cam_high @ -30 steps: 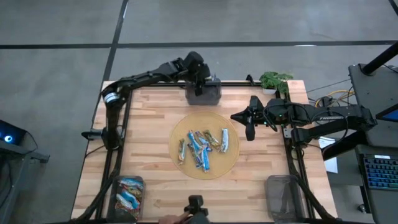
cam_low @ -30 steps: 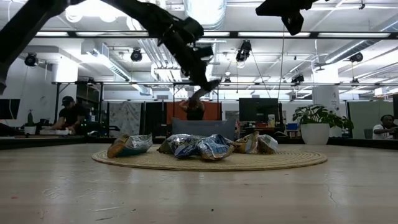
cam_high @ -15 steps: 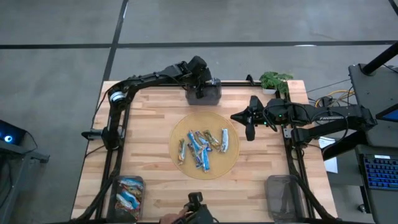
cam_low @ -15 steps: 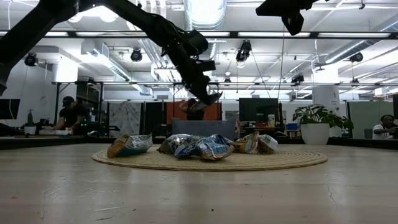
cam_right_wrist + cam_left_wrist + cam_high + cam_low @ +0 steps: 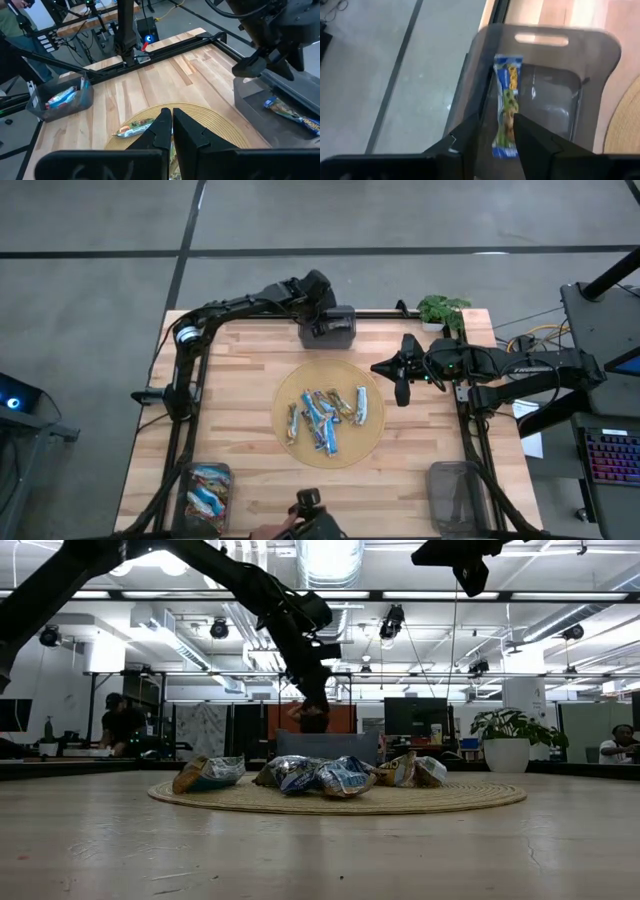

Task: Pick and place Granola Bars by type
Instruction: Put the blue granola bar into the top black bin

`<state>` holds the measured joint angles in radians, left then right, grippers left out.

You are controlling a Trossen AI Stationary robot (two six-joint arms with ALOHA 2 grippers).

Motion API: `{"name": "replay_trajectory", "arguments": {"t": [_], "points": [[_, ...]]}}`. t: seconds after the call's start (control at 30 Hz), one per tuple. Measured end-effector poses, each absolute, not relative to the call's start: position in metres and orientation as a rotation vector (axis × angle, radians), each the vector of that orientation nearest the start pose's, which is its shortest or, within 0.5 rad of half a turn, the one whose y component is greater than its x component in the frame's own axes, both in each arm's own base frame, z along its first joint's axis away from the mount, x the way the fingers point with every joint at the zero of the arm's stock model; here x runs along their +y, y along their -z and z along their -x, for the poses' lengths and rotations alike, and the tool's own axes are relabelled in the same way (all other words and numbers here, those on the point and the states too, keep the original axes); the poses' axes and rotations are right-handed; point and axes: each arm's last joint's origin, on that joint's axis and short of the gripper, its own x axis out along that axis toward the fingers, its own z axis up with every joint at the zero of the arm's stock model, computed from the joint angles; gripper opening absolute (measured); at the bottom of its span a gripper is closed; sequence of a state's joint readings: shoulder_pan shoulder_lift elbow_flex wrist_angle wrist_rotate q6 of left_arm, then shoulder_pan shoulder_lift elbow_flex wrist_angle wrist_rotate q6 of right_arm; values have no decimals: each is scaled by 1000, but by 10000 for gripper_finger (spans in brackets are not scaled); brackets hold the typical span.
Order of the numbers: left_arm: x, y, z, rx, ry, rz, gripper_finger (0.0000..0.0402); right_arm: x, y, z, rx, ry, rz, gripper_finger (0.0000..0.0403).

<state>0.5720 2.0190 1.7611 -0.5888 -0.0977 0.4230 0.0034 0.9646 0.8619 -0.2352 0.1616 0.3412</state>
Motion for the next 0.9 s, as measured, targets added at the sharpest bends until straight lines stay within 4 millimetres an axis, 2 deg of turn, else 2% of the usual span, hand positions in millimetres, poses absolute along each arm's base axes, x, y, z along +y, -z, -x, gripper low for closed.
{"name": "replay_trajectory", "arguments": {"t": [0.13, 0.23, 0.37, 0.47, 0.67, 0.9], "points": [[241, -266, -372, 1012, -409, -169, 102, -4, -323, -210, 307, 213, -309, 9], [232, -278, -365, 1015, -358, -130, 82, -4, -323, -210, 307, 214, -309, 9], [213, -306, -356, 949, -266, -82, 33, -4, -323, -210, 307, 214, -313, 9], [191, -338, -346, 842, -162, -57, 6, -4, -323, -210, 309, 214, -314, 9], [134, -400, -319, 601, 14, -51, 1, -4, -320, -213, 318, 217, -328, 9], [75, -446, -278, 416, 116, -109, 0, -4, -318, -217, 327, 220, -344, 9]]}}
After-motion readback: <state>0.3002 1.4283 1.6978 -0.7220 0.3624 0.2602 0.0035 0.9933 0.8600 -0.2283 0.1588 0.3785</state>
